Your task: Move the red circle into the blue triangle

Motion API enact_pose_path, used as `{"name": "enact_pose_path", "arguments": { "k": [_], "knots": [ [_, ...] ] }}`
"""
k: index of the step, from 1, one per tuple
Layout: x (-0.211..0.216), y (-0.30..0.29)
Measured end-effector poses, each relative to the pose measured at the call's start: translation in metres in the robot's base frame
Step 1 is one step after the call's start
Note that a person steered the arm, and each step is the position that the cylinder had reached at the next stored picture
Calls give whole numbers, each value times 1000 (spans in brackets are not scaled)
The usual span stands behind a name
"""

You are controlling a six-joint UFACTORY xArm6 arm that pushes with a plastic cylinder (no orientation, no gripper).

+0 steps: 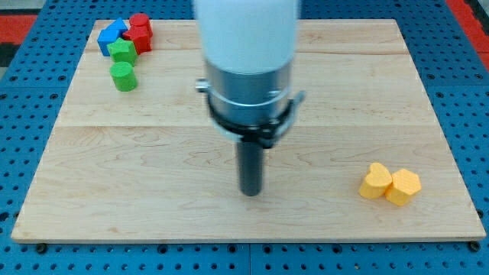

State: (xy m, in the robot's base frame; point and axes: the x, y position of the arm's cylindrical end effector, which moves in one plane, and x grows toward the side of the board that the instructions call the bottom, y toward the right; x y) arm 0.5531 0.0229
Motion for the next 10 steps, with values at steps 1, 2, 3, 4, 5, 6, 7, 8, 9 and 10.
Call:
{"name": "enact_pose_path", "arguments": {
  "k": [1,2,3,4,5,6,7,8,9,10],
  "knots": [
    [-3,59],
    [-51,88],
    [-126,81],
    [-209,57],
    [-290,-6],
    [-360,-91],
    [-360,-109],
    [-362,-173],
    [-362,-215],
    [-362,-215]
  ]
}}
